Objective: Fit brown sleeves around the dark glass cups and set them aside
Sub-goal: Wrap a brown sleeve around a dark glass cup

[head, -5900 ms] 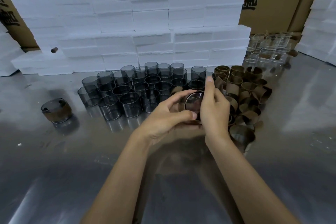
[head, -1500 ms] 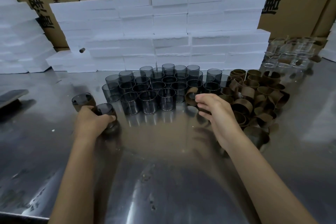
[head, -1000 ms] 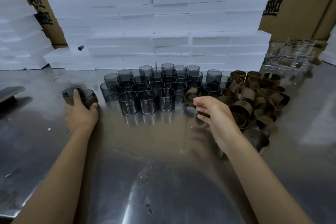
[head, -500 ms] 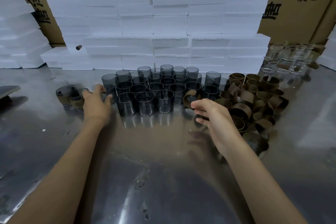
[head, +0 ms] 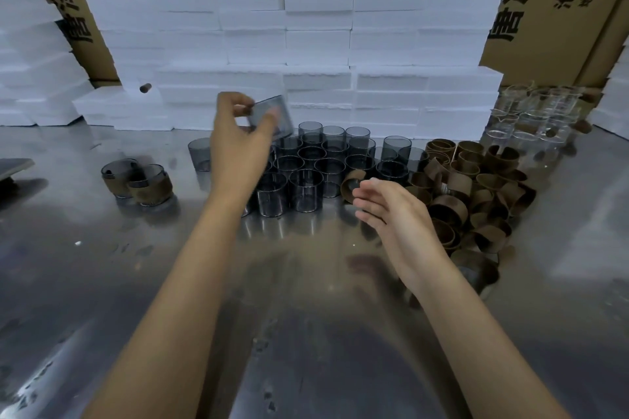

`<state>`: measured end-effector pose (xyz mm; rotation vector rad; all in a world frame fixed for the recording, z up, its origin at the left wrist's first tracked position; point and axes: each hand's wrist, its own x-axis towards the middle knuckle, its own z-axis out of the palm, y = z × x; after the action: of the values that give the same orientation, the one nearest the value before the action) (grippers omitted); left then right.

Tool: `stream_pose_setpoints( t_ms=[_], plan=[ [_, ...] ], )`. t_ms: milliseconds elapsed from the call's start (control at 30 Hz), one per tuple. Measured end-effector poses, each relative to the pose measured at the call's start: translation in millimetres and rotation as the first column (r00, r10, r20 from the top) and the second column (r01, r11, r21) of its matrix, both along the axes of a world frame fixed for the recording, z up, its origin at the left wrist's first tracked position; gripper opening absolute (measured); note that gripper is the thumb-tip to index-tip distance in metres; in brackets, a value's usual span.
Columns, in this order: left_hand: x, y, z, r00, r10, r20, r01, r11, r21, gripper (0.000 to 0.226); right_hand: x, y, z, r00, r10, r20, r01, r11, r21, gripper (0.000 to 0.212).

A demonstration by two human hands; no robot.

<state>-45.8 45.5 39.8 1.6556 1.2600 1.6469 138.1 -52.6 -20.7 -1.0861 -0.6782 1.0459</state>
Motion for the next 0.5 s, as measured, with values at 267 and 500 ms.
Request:
stream_pose_setpoints(
  t_ms=[267, 500],
  plan=[
    [74.9, -41.2, -13.5, 0.845, -0.502, 0.182, 0.534, 0.782, -0.321, 0.039, 3.0, -2.5, 4.3, 0.920, 0.193, -0.341, -0.160, 0.979, 0.124, 0.078],
    [67.6, -31.7, -41.8, 0.771, -0.574, 0.274, 0.635, 0.721, -0.278, 0.031, 20.3, -6.7, 3.8, 0.928, 0.277, -0.249, -0.247, 0.958, 0.146, 0.047]
  ],
)
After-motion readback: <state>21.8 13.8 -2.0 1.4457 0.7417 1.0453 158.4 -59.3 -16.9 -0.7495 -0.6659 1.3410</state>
